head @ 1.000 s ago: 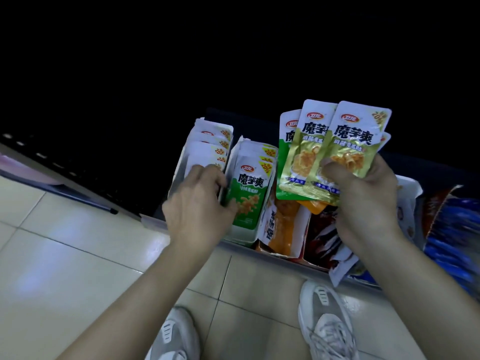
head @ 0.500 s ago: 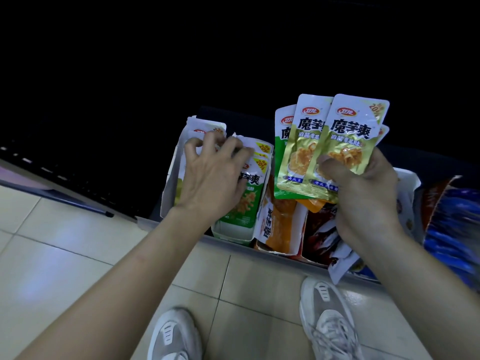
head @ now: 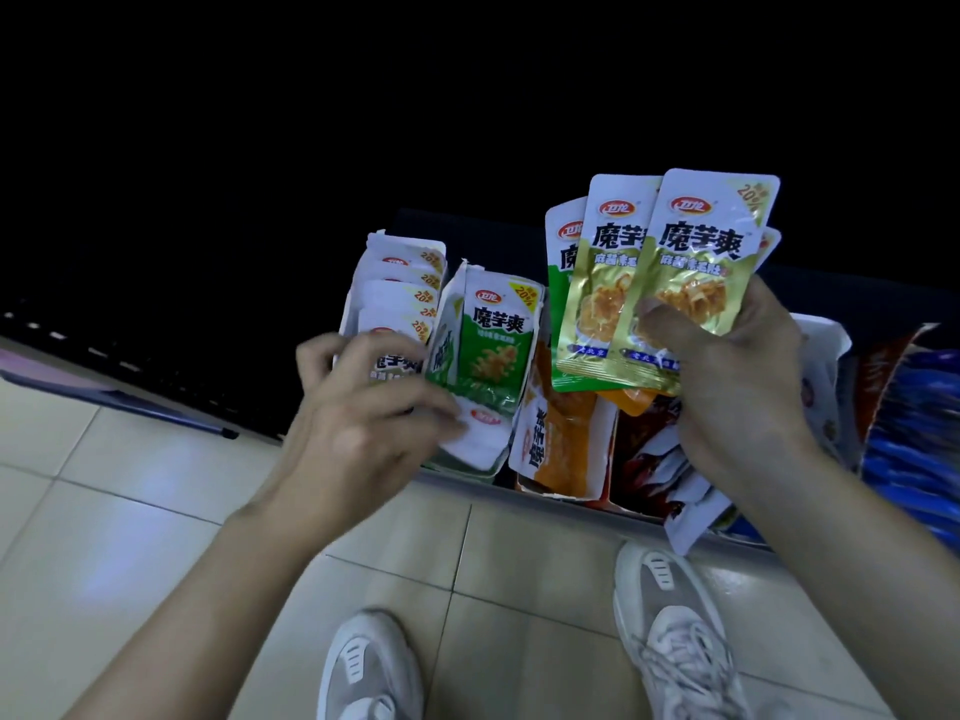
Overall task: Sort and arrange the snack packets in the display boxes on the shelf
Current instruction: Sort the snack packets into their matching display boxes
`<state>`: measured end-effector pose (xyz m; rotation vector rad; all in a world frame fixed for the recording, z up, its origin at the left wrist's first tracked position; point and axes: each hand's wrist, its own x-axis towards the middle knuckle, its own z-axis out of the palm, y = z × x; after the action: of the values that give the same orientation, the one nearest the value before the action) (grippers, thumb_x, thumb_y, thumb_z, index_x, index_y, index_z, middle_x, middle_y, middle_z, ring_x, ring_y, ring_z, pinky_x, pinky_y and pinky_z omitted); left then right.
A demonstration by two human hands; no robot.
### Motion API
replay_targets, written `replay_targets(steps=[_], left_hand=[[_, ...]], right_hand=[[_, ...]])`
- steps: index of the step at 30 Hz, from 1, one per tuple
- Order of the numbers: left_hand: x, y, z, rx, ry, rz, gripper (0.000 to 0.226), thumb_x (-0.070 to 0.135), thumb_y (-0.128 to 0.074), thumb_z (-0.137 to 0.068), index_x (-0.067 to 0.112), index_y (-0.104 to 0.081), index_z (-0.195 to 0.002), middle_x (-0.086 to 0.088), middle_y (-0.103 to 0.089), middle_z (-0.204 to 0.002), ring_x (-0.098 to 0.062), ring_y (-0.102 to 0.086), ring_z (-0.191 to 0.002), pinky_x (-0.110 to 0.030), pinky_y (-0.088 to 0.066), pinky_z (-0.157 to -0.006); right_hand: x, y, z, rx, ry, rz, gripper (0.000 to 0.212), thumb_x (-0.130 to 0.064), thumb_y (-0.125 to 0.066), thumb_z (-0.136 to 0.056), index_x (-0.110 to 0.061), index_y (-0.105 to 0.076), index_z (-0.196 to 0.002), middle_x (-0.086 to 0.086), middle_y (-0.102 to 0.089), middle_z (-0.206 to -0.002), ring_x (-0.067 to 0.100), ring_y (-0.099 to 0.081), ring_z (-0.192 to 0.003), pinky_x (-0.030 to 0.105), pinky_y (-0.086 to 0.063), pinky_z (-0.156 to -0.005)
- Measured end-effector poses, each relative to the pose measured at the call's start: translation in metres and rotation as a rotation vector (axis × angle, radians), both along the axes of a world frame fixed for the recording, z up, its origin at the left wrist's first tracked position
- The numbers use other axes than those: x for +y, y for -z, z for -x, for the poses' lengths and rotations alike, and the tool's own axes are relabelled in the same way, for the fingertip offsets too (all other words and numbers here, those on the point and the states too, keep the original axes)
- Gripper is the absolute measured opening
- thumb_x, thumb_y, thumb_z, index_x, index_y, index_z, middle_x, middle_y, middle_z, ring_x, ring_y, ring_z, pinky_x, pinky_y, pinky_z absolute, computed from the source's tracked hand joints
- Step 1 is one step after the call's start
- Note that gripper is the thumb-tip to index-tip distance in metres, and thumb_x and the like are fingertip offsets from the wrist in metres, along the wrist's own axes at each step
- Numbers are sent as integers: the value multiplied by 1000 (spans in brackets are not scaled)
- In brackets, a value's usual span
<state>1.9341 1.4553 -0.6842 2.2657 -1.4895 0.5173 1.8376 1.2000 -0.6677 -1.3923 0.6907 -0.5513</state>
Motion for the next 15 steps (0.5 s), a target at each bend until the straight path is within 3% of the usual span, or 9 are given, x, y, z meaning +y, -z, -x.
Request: replay_targets(steps=[3, 7, 11, 15], left_hand=[[18, 12, 12, 33, 26, 43, 19, 7, -71, -91, 22, -82, -90, 9, -75, -99, -22, -66, -93, -36, -38, -81], [18, 16, 21, 97, -41, 160, 7, 7, -74, -90, 9, -81, -88, 1, -77, -92, -22, -72, -78, -34, -55, -70], [-1, 8, 32, 263, -384, 379, 12, 22, -78, -89, 14, -78, -81, 9, -71, -71, -5, -61, -60, -24, -51, -58], [-17, -8, 38, 601, -625, 715, 23, 15, -77, -89, 32, -65, -81, 14, -68, -69, 0, -61, -59, -13, -48, -61]], right_hand=[[1, 0, 0, -2, -4, 2, 36, -4, -71, -89, -8, -60, -123, 5, -71, -114, 19, -69, -104, 40, -56, -92], [2, 1, -1, -10, -12, 1, 37, -2, -71, -88, -6, -59, -123, 8, -71, -115, 21, -69, -105, 40, -55, -93], [3, 2, -1, -10, -14, -2, 38, -2, -71, -88, -6, -59, -124, 8, -70, -116, 21, -69, -106, 43, -55, -94], [3, 3, -2, -19, -11, -14, 38, -1, -70, -88, -5, -59, -124, 7, -71, -115, 19, -69, -104, 32, -55, -88]])
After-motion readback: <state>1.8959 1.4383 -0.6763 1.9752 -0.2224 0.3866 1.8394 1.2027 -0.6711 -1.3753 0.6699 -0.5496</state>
